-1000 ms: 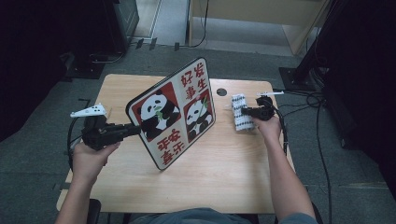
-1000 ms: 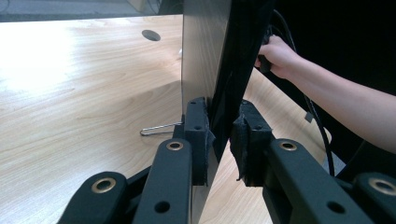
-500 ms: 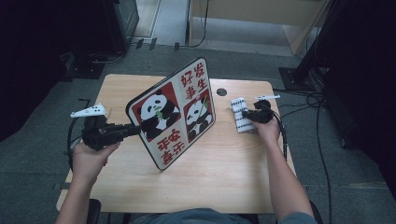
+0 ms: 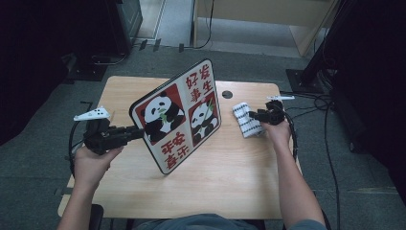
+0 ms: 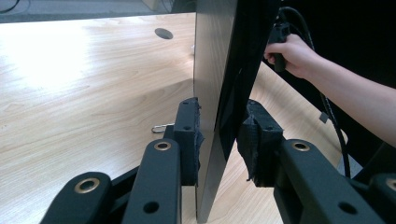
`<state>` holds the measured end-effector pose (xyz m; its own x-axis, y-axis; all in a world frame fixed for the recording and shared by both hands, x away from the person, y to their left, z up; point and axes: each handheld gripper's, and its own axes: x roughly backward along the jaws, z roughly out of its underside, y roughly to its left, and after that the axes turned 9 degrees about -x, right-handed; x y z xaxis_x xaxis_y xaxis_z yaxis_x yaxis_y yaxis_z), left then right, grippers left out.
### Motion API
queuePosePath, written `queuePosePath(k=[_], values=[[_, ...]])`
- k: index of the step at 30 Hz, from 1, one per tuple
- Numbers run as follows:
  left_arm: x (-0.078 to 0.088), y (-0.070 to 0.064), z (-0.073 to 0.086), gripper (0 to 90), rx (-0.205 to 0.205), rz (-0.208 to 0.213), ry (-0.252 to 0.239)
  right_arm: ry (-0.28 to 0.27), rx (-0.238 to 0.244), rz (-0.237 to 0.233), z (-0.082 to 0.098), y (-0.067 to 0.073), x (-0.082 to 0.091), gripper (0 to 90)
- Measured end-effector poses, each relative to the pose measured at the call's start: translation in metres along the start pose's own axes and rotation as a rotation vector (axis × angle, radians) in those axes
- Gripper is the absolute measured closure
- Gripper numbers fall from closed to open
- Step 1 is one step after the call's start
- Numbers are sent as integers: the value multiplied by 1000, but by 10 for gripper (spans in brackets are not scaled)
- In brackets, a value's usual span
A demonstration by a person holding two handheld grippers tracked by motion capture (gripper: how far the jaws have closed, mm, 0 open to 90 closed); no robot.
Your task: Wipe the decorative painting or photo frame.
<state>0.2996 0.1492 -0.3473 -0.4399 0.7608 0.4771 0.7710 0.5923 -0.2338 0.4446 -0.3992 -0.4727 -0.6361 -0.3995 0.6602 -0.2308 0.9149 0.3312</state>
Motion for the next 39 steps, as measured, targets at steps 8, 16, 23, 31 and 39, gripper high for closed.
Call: queuePosePath(k=[8, 16, 23, 31, 39], values=[[-1, 0, 2, 652, 1, -20, 0, 6, 53, -9, 4, 15, 12, 480], [-2, 0, 5, 630, 2, -23, 2, 4, 99, -19, 11, 27, 20, 479], [-4, -1, 6, 627, -3, -33, 16, -10, 111, -32, 15, 32, 28, 479], [-11, -2, 9, 613, -14, -50, 48, 15, 176, -20, 23, 41, 33, 479], [-11, 1, 12, 604, 4, -59, 34, 12, 189, -32, 28, 47, 40, 477]])
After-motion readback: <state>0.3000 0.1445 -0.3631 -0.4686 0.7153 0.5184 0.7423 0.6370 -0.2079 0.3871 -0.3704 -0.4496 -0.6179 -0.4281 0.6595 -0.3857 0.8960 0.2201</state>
